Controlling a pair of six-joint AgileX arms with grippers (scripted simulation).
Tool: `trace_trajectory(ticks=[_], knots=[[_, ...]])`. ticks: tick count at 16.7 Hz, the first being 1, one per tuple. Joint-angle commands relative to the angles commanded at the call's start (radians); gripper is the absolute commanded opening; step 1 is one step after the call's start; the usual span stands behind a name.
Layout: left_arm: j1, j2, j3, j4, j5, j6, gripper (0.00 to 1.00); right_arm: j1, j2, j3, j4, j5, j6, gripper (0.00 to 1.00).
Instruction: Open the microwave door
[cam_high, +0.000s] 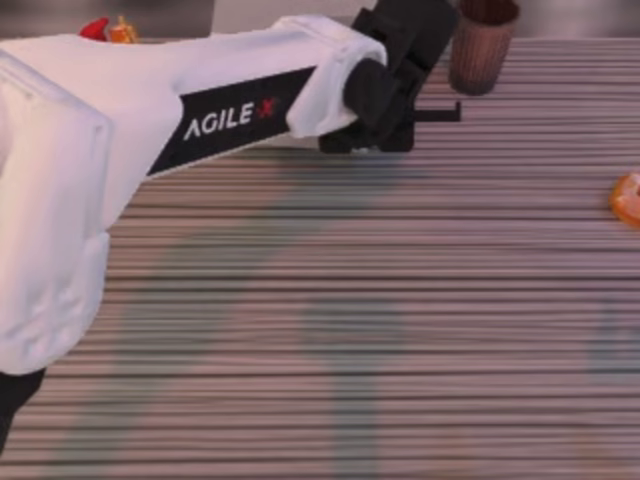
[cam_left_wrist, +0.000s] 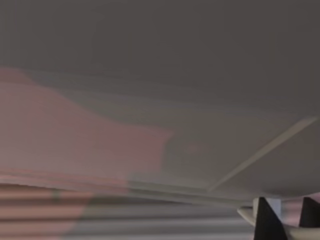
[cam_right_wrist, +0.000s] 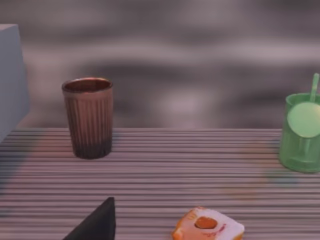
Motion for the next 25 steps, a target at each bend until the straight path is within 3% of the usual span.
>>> trace_trajectory(ticks=[25], knots=[[0.006, -0.057, -0.097, 0.062, 0.04, 0.061, 0.0, 0.0, 0.0, 0.0, 0.0, 0.0, 0.0, 1.0]])
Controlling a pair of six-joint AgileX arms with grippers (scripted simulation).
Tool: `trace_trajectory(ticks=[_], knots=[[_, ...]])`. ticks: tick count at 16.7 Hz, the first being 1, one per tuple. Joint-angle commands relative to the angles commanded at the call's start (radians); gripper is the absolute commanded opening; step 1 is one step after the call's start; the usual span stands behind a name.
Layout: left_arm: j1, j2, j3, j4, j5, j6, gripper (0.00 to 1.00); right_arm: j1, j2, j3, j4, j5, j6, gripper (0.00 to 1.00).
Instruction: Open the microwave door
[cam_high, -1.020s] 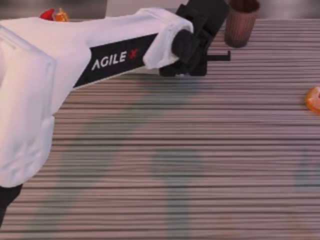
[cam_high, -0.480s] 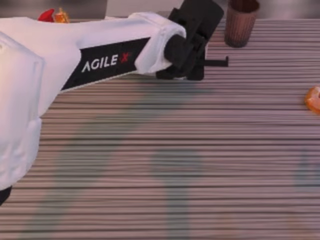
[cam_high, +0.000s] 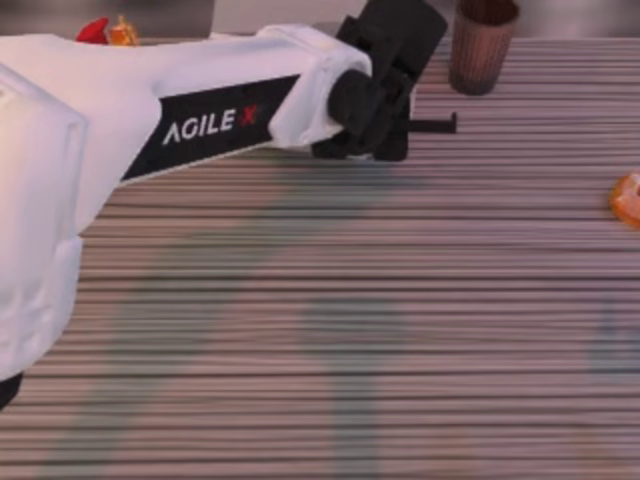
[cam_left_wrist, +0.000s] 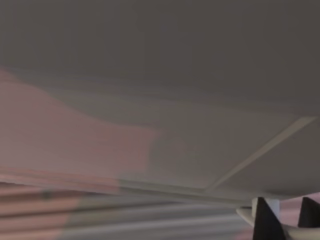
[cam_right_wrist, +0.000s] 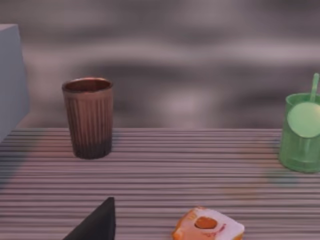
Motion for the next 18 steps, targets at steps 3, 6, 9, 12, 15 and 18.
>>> trace_trajectory(ticks=[3, 6, 9, 12, 15, 18], knots=[[0.0, 0.0, 0.0, 0.0, 0.0, 0.0, 0.0, 0.0, 0.0, 0.0, 0.0, 0.0, 0.0, 1.0], [0.0, 0.0, 0.0, 0.0, 0.0, 0.0, 0.0, 0.0, 0.0, 0.0, 0.0, 0.0, 0.0, 1.0], [0.0, 0.0, 0.0, 0.0, 0.0, 0.0, 0.0, 0.0, 0.0, 0.0, 0.0, 0.0, 0.0, 1.0], [0.0, 0.0, 0.0, 0.0, 0.0, 0.0, 0.0, 0.0, 0.0, 0.0, 0.0, 0.0, 0.0, 1.0], [-0.009, 0.006, -0.001, 0.001, 0.006, -0.004, 0.0, 0.0, 0.0, 0.0, 0.0, 0.0, 0.0, 1.0], [-0.004, -0.015, -0.033, 0.018, 0.016, 0.023, 0.0, 0.0, 0.0, 0.0, 0.0, 0.0, 0.0, 1.0]])
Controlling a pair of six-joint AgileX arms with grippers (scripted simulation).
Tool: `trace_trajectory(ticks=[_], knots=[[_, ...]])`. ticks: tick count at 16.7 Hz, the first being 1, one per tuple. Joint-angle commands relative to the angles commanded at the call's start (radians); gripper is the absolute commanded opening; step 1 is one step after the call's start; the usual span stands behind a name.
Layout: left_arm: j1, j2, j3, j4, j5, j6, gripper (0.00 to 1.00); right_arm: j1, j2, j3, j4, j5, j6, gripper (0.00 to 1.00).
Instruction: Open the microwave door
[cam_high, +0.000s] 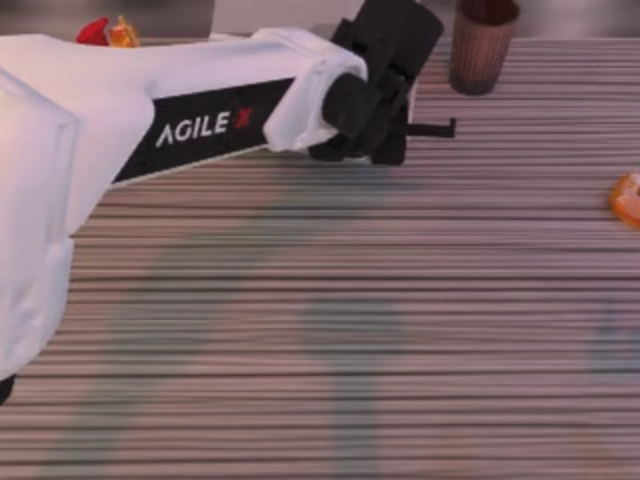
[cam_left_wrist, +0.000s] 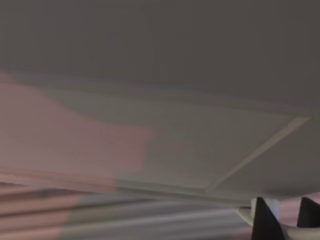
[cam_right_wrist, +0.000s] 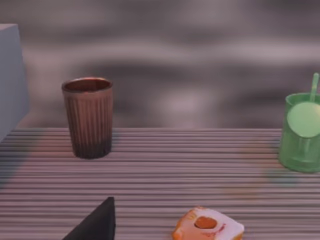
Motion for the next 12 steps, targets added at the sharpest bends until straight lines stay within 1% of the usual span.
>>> trace_trajectory(ticks=[4, 12], knots=[[0.012, -0.041, -0.06, 0.039, 0.03, 0.042, 0.0, 0.0, 0.0, 0.0, 0.0, 0.0, 0.0, 1.0], [0.013, -0.042, -0.061, 0.04, 0.03, 0.043, 0.0, 0.0, 0.0, 0.0, 0.0, 0.0, 0.0, 1.0]])
